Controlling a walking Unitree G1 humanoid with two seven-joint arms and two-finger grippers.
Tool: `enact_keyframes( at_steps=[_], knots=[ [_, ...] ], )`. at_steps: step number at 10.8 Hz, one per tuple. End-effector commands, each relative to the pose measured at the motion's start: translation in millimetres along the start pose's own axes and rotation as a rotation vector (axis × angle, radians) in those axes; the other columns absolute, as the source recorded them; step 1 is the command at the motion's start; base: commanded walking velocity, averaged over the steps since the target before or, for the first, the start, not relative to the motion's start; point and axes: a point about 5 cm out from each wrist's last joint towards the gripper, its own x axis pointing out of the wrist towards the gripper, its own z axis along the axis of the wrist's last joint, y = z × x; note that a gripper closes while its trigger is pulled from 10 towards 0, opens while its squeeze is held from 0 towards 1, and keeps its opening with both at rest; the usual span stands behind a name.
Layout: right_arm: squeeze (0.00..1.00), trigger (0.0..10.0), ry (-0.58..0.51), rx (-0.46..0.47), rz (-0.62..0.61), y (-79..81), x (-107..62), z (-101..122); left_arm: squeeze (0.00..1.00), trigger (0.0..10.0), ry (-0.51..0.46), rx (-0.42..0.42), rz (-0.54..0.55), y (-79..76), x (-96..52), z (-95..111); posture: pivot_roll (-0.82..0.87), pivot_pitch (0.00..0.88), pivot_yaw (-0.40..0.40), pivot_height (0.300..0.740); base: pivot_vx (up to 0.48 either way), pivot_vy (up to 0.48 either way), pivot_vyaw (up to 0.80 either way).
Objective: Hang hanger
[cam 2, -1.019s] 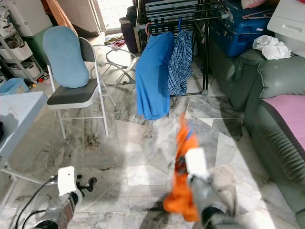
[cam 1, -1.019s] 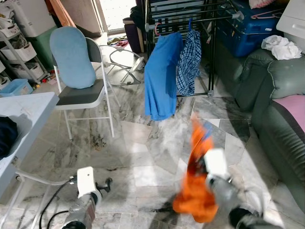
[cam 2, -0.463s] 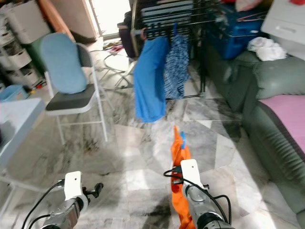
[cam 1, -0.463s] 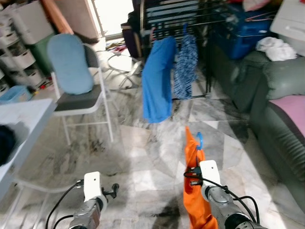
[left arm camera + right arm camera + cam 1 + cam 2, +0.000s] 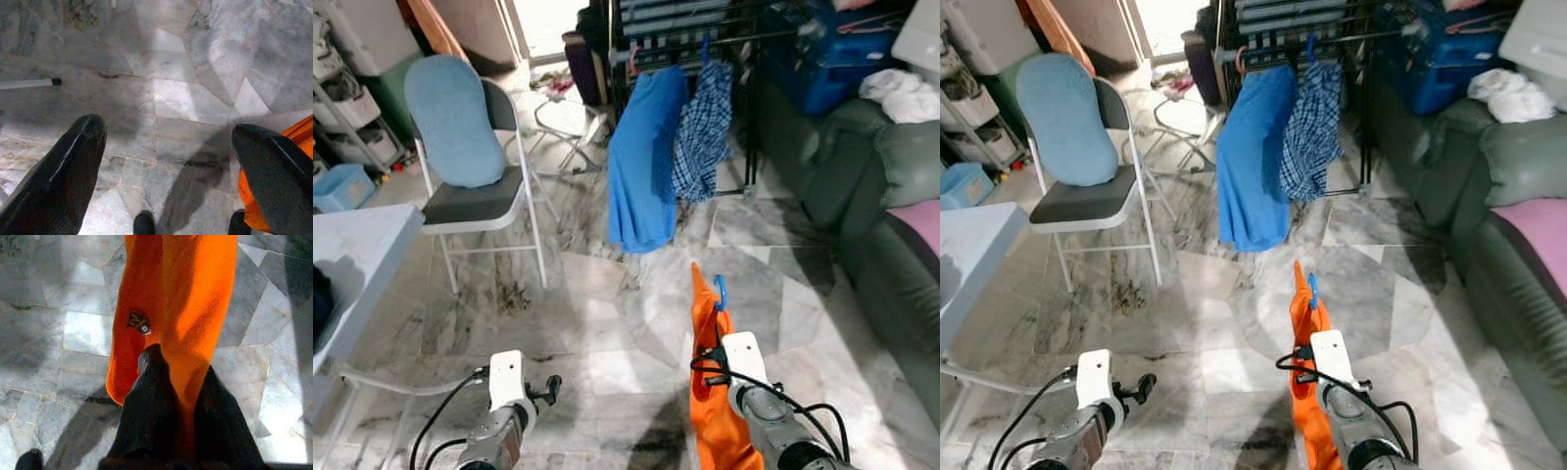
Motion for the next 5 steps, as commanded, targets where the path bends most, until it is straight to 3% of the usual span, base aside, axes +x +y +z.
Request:
enact_keyframes(
  at_steps=[1,2,5],
  knots=[
    [0.0,10.0,-0.001,-0.016,0.021,4.5,-0.3,-0.5,0.0,10.0,0.012,0.004,0.021,6.0,-1.2,-1.5,-0.18,0.0,0.134,0.74,0.36,0.0,0.44],
    [0.0,10.0,0.011,-0.024,0.021,2.9,-0.9,-3.5,0.0,10.0,0.018,0.007,0.027,6.3,-1.7,-3.3,-0.18,0.0,0.129,0.74,0.304,0.0,0.0],
    [0.0,10.0,0.025,-0.065,0.045,1.7,-1.3,-5.7,0.0,10.0,0.028,-0.016,0.043,7.0,-3.8,-10.6,-0.16,0.0,0.097,0.74,0.0,0.0,0.0]
  ],
)
